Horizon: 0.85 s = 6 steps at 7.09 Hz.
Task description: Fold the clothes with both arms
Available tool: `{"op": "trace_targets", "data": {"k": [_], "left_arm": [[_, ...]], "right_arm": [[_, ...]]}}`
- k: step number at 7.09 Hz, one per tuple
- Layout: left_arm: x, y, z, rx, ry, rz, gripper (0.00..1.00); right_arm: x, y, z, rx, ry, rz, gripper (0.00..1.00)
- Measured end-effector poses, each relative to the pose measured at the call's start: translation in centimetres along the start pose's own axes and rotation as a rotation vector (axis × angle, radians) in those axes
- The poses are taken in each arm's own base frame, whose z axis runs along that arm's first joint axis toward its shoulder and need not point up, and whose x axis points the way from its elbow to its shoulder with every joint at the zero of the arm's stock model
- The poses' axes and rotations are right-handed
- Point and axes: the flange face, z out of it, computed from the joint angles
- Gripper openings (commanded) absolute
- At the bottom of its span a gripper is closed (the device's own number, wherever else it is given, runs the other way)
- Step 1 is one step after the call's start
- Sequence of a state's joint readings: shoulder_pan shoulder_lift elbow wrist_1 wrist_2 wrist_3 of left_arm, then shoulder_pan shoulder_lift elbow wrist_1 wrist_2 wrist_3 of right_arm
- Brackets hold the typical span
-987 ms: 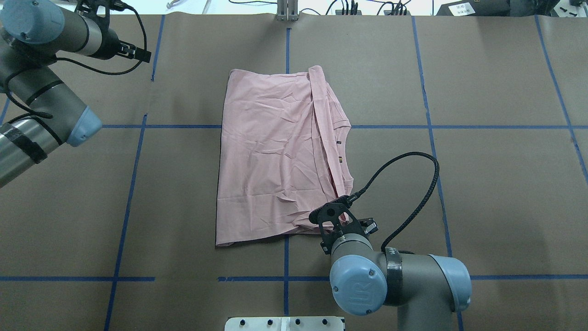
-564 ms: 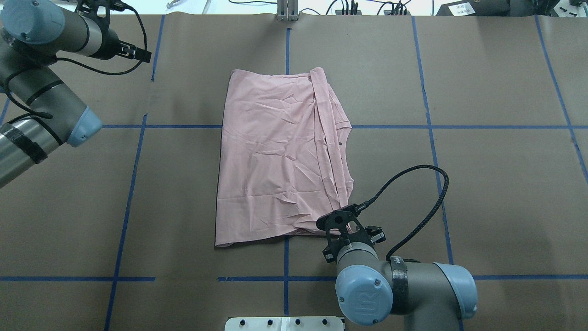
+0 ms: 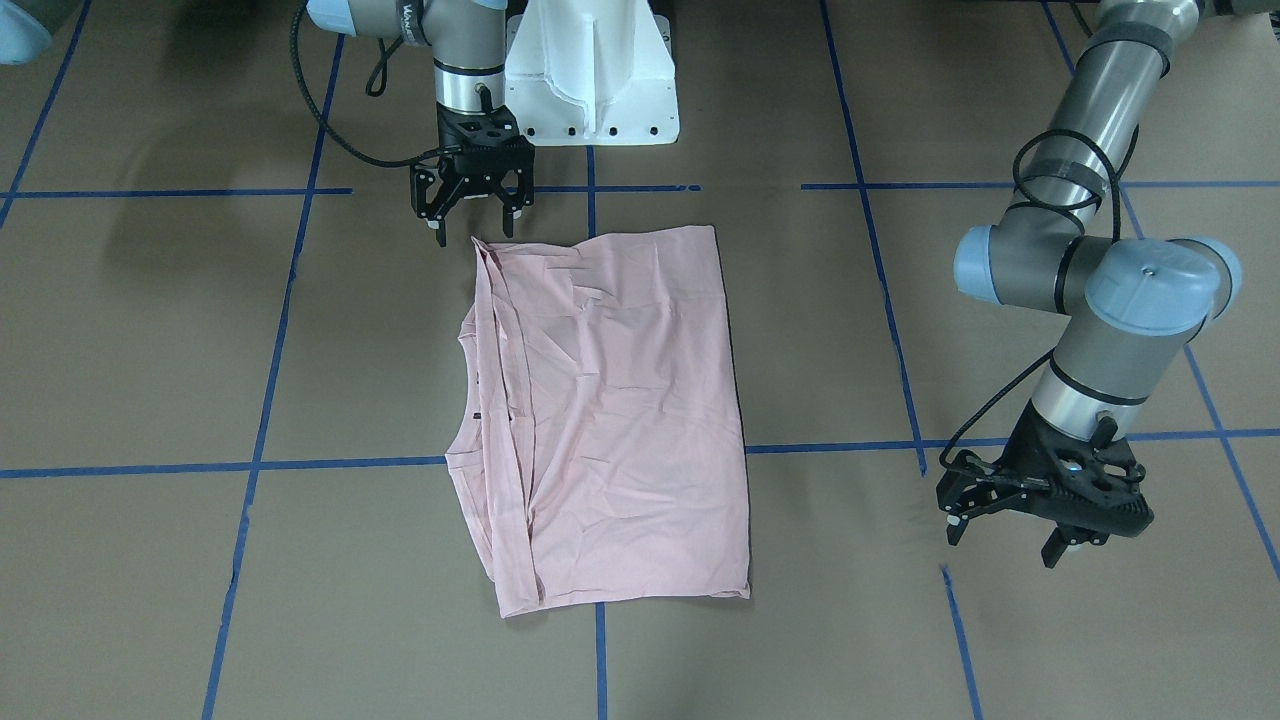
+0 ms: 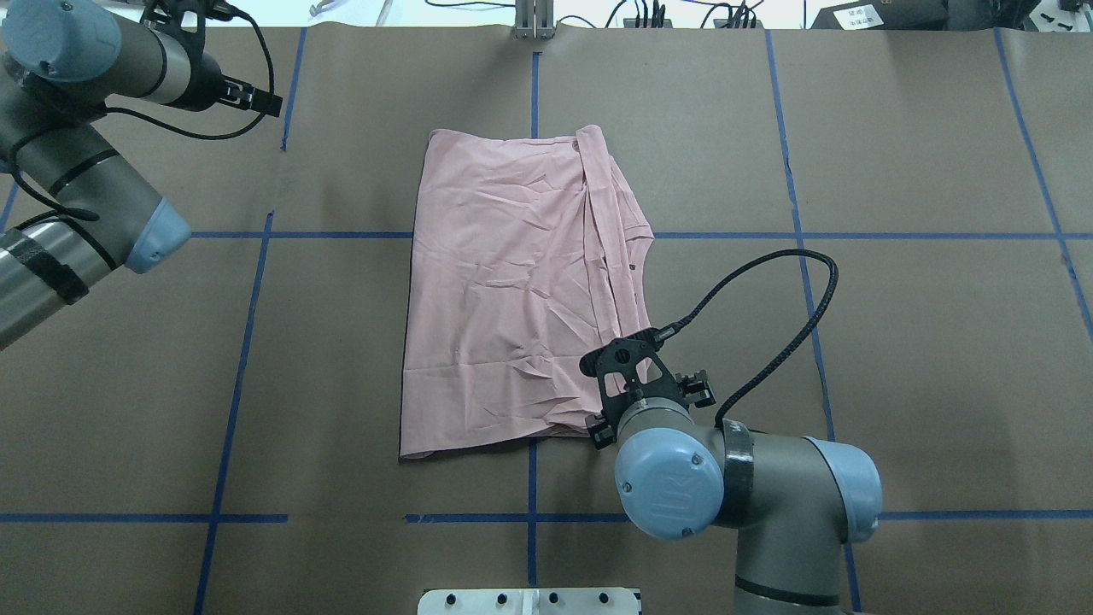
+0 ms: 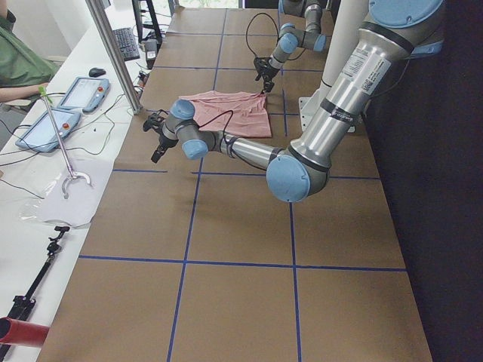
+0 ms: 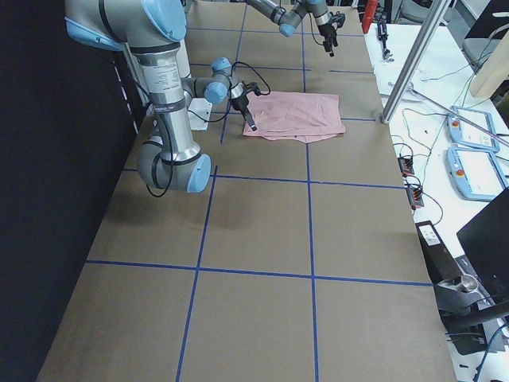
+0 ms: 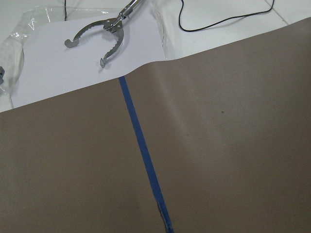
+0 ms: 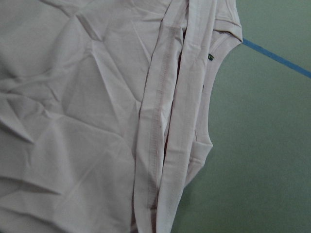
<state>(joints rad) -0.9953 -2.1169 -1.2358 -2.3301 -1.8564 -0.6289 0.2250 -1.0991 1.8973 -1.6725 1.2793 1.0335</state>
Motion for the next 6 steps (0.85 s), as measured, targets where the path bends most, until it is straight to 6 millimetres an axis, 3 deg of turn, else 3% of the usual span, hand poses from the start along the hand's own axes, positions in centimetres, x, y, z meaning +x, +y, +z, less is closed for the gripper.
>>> {"op": "trace_targets", "data": {"k": [2, 6], "left_arm": [[0.2, 0.2, 0.0, -0.018, 0.024, 0.000, 1.00], [0.3, 0.3, 0.0, -0.031, 0.039, -0.001, 1.00]], "right_arm": [[-0.7, -1.0, 1.3, -0.051, -0.003, -0.001, 1.00], [0.1, -0.5, 2.4, -0.101, 0.042, -0.037, 1.00]]}}
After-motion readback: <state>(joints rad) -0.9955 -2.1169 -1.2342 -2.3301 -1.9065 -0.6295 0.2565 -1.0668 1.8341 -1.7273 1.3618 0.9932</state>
